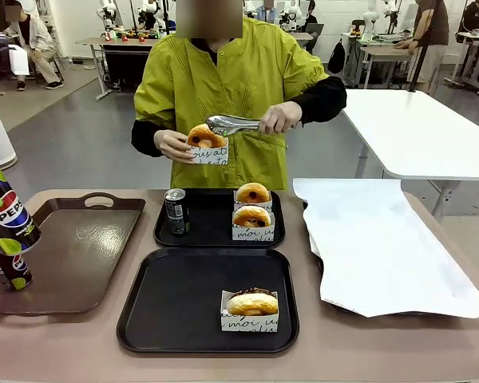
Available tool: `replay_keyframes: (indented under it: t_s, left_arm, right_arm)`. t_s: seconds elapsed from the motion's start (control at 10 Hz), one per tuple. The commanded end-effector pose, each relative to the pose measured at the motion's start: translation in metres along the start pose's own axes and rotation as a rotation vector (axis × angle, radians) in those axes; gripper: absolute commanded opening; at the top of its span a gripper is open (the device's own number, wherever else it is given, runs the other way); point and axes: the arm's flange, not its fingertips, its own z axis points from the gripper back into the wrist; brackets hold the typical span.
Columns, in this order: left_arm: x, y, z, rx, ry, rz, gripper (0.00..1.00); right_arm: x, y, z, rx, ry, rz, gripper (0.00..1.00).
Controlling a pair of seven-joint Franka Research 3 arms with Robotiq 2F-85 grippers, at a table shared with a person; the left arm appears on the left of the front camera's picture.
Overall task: Set up donuts and drinks on trays.
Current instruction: Pick up one Pepsi coke from the Handle tray and place it on the Flat Tray without a Pepsi coke.
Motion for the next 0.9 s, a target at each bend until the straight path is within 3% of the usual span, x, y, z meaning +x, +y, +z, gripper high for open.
replay_keyframes:
  t_s: [0.0, 0.8]
  left_arm:
    - [0.0013, -0.0004, 0.0025, 0.002, -0.005, -0.010, 0.59]
    - [0.0013, -0.0004, 0.0025, 0.002, -0.005, -0.010, 0.59]
  right_arm:
    - [0.0009, 0.0006, -0.0001, 0.018, -0.003, 0.016, 1.00]
    - [0.0009, 0.0006, -0.0001, 0.018, -0.003, 0.016, 1.00]
